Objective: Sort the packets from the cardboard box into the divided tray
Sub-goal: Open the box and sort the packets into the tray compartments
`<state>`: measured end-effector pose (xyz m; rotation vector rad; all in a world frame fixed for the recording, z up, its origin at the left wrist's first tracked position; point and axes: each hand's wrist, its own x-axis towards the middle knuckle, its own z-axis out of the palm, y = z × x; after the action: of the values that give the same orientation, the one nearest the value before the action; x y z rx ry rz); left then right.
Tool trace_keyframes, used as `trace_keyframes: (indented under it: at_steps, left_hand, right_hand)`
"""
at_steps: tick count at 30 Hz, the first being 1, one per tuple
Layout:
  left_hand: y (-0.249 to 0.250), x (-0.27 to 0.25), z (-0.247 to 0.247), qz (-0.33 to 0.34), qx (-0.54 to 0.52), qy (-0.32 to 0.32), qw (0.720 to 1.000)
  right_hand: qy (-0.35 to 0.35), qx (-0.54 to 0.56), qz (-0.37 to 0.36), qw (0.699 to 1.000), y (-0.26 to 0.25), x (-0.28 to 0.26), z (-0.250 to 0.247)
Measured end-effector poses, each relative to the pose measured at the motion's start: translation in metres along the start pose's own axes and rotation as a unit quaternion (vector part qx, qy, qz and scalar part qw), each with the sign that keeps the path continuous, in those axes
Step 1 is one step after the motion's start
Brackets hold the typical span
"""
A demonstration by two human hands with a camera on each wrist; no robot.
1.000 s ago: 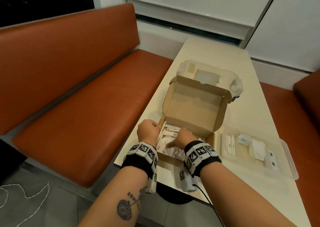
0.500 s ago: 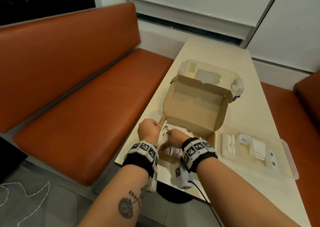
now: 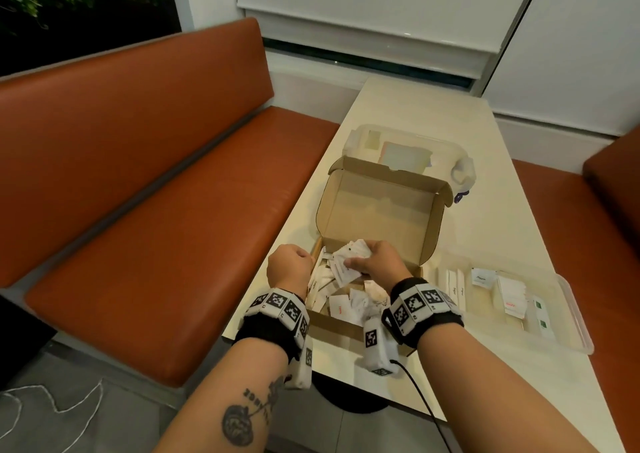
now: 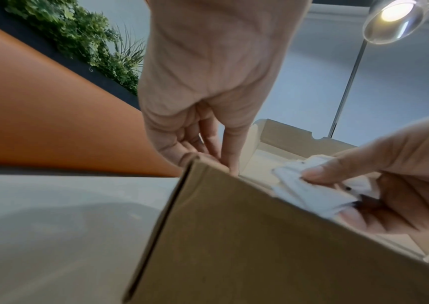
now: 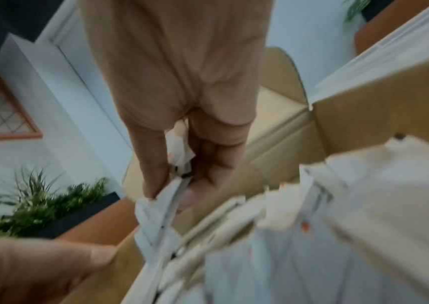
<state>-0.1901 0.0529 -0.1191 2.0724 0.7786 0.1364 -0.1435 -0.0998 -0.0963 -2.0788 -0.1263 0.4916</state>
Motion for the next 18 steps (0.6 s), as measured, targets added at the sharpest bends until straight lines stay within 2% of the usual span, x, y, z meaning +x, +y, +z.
trace_keyframes:
  at_steps: [3,5,7,9,11,14,16,18]
  left_hand:
    - [0.008,-0.004,0.003,0.016,0.012,0.037,0.999]
    - [0.02,-0.012,0.009,0.073,-0.008,0.058,0.996]
    - [0.033,-0.02,0.017,0.127,-0.045,0.032,0.99]
    - [0.049,-0.03,0.028,0.141,-0.085,-0.048,0.985]
    - [0.066,-0.041,0.041,0.096,-0.16,-0.168,0.968]
    - [0.088,-0.06,0.062,-0.015,-0.304,-0.328,0.894]
    - [0.098,-0.072,0.079,-0.035,-0.352,-0.385,0.852]
    - [0.102,-0.08,0.091,-0.036,-0.386,-0.41,0.826]
  right_hand:
    - [0.013,0.021,-0.025,0.999,0.001,-0.004,-0.015]
    - [0.029,0.04,-0.037,0.998,0.005,-0.01,-0.028]
    - [0.044,0.081,-0.038,0.995,0.01,-0.016,-0.04]
    - [0.055,0.125,-0.046,0.99,0.015,-0.025,-0.053]
    - [0.066,0.141,-0.059,0.986,0.021,-0.032,-0.068]
    - [0.076,0.184,-0.07,0.977,0.032,-0.045,-0.09]
    - [0.085,0.205,-0.076,0.972,0.043,-0.055,-0.106]
    - [0.107,0.163,-0.079,0.978,0.052,-0.059,-0.114]
